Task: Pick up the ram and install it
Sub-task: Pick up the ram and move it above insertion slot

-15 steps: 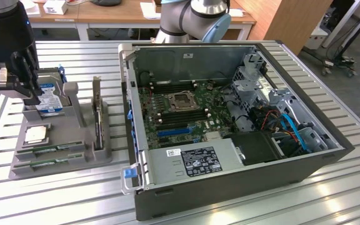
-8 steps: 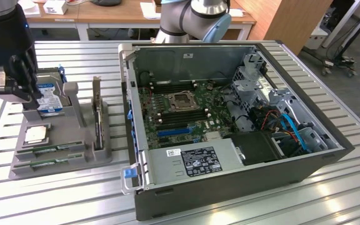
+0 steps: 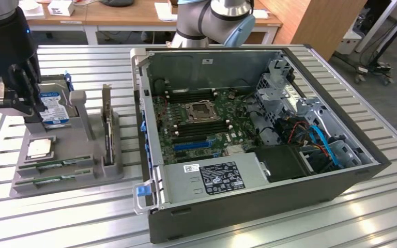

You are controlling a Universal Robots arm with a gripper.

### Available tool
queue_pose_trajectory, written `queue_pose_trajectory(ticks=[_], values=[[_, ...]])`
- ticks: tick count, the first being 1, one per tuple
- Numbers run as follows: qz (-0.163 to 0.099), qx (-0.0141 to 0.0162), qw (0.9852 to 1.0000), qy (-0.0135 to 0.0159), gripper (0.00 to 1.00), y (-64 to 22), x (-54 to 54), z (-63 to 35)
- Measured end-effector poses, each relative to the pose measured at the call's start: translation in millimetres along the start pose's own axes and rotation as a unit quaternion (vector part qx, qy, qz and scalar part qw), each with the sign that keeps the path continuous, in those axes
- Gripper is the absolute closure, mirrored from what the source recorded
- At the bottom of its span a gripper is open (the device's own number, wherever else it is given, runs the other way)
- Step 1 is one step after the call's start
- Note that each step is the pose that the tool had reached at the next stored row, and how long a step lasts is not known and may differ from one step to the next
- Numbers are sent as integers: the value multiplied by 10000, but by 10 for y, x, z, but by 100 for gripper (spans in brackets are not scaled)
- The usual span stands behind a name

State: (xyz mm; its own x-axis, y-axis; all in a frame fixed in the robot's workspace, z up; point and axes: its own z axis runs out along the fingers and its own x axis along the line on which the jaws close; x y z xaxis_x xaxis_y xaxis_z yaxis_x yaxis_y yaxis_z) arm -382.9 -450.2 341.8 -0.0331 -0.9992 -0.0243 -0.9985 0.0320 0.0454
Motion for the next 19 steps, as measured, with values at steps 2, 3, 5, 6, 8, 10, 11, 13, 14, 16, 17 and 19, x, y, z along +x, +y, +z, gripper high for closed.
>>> queue_pose_trajectory(ticks=[2, 3, 5, 6, 8, 10, 11, 13, 14, 16, 17, 19], values=[[0, 0, 10000, 0, 69, 0, 0, 0], [-1, 0, 10000, -2, 69, 0, 1, 1], [-1, 0, 10000, -15, 69, 0, 1, 14], [-1, -1, 10000, -16, 69, -1, 1, 23], [-1, -1, 10000, -16, 69, -2, 2, 49], [-1, -1, 10000, -16, 69, -4, 3, 76], [-1, -1, 10000, -16, 69, -4, 3, 92], [-1, 0, 10000, -16, 69, -6, 4, 121], [-1, -1, 10000, -16, 69, -6, 4, 134], [-1, -1, 10000, -16, 69, -7, 5, 159], [-1, -1, 10000, -16, 69, -8, 5, 173], [-1, 0, 10000, -16, 69, -9, 6, 199]])
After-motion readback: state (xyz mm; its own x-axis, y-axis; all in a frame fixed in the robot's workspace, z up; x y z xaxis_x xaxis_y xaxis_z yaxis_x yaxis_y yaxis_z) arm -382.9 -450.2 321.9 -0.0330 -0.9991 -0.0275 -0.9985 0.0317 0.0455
